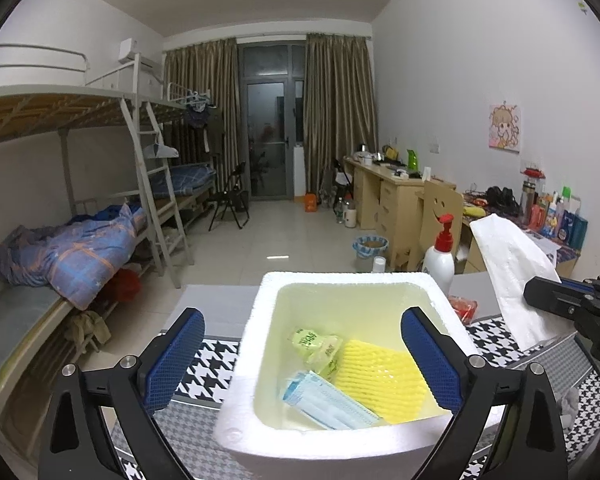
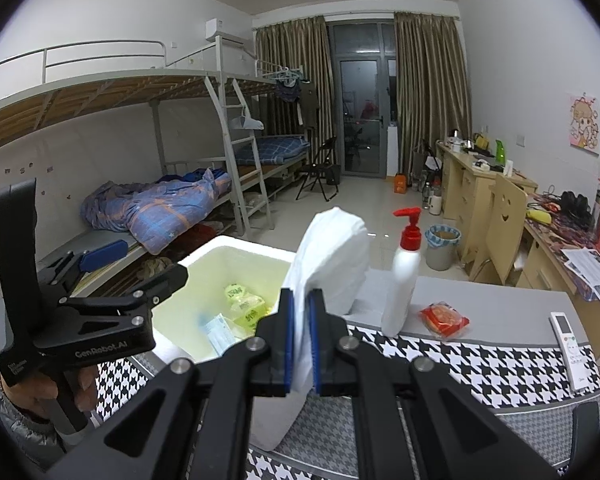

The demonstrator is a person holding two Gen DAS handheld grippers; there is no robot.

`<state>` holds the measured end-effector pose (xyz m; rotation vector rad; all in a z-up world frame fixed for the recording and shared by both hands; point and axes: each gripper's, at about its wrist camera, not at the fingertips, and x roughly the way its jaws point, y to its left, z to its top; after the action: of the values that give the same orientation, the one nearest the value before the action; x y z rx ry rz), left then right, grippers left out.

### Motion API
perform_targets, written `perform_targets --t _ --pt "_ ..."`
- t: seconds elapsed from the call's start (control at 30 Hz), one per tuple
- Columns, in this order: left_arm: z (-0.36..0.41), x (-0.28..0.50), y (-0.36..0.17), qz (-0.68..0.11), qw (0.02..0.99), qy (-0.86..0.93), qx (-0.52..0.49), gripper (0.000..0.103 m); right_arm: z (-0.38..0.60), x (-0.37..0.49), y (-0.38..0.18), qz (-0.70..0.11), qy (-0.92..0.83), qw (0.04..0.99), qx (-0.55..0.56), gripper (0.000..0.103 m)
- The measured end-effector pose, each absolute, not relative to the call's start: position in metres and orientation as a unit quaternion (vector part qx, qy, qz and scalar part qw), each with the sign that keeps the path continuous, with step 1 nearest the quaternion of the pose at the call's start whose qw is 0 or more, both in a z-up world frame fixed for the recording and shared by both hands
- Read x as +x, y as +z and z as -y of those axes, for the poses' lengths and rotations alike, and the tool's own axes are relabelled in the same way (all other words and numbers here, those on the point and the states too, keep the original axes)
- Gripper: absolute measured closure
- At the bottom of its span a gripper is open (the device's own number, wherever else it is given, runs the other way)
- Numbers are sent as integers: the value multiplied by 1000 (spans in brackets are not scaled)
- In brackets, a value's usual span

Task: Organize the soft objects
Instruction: 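Lower white tissue into foam box and open right tool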

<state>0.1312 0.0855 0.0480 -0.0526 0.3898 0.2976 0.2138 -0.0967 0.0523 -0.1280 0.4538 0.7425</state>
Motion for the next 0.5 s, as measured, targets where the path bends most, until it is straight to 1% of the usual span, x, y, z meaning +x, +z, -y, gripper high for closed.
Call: perform_targets --t 0.5 --pt "-102 112 52 -182 968 169 -31 1 72 213 53 -222 384 894 -67 93"
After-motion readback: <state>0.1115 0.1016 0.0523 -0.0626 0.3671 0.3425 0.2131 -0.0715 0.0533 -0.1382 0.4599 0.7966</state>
